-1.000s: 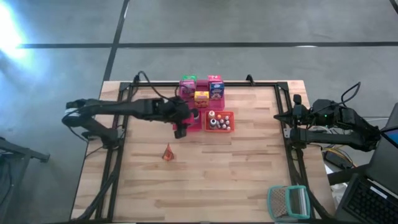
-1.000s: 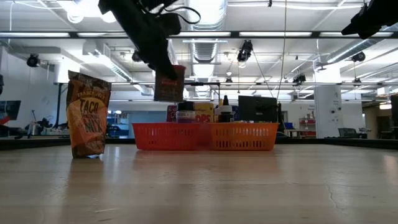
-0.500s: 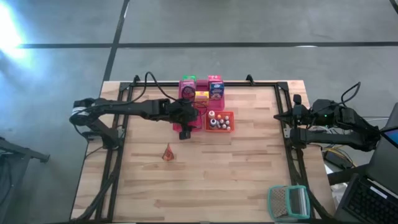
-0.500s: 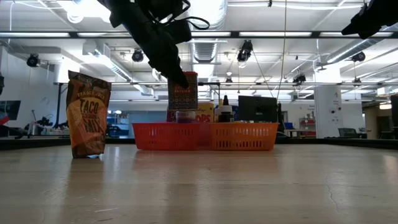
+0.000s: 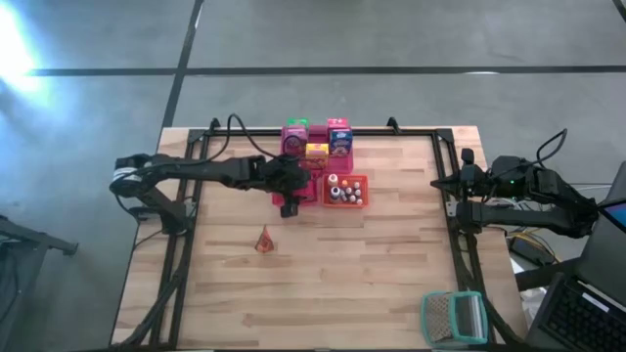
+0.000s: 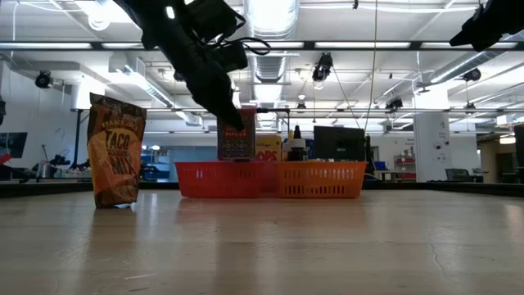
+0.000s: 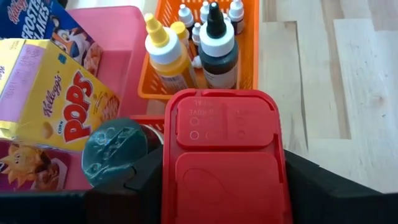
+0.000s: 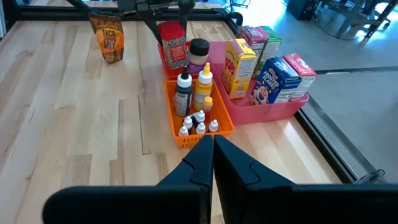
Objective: Pick & Place Kitchen Items
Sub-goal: Put the red seasoning can into the red bin
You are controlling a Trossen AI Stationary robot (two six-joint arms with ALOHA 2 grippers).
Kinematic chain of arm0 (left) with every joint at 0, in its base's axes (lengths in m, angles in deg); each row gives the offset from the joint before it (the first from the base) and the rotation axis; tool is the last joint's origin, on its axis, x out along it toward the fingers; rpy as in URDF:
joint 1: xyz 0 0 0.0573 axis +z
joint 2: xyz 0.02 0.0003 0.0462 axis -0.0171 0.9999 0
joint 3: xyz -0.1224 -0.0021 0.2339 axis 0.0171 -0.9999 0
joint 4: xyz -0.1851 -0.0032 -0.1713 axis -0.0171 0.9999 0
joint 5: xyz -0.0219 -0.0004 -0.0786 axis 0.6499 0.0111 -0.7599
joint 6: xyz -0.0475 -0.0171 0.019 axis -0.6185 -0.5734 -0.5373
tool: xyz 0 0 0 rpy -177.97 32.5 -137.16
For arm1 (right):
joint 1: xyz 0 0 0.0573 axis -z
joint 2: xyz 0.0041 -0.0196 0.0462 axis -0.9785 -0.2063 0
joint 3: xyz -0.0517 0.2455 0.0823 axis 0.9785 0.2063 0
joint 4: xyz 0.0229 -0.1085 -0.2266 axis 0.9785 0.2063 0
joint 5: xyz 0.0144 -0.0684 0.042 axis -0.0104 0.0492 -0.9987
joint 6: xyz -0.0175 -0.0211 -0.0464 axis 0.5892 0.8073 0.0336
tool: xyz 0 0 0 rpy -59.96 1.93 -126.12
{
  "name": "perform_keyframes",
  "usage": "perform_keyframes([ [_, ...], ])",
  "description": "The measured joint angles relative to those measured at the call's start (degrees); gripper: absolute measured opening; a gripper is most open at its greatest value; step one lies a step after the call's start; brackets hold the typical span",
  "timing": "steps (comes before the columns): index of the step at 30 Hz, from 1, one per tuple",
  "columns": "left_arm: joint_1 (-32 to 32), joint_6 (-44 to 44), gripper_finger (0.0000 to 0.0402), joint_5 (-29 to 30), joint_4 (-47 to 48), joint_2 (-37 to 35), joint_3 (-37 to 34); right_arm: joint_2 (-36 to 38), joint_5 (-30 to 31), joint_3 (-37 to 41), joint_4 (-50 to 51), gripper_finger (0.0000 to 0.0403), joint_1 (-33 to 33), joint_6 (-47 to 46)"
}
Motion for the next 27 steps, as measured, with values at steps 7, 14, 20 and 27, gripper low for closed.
perform_keyframes([
  [7,0.81,-0.11,0.0221,-1.25,-3.09,0.00,-2.57,0.00,0.00,0.00,0.01,0.0008,0.00,0.00],
  [14,0.94,-0.09,0.0230,-1.61,-5.77,0.00,-4.63,0.00,0.00,0.00,0.01,0.0008,0.00,0.00],
  [20,0.98,0.05,0.0225,-1.63,-7.06,0.13,-5.77,-0.01,0.00,0.00,0.01,0.0008,0.00,0.00],
  [27,0.98,0.98,0.0230,-1.67,-7.76,3.63,-5.58,0.00,0.00,0.00,0.00,0.0008,0.02,0.00],
])
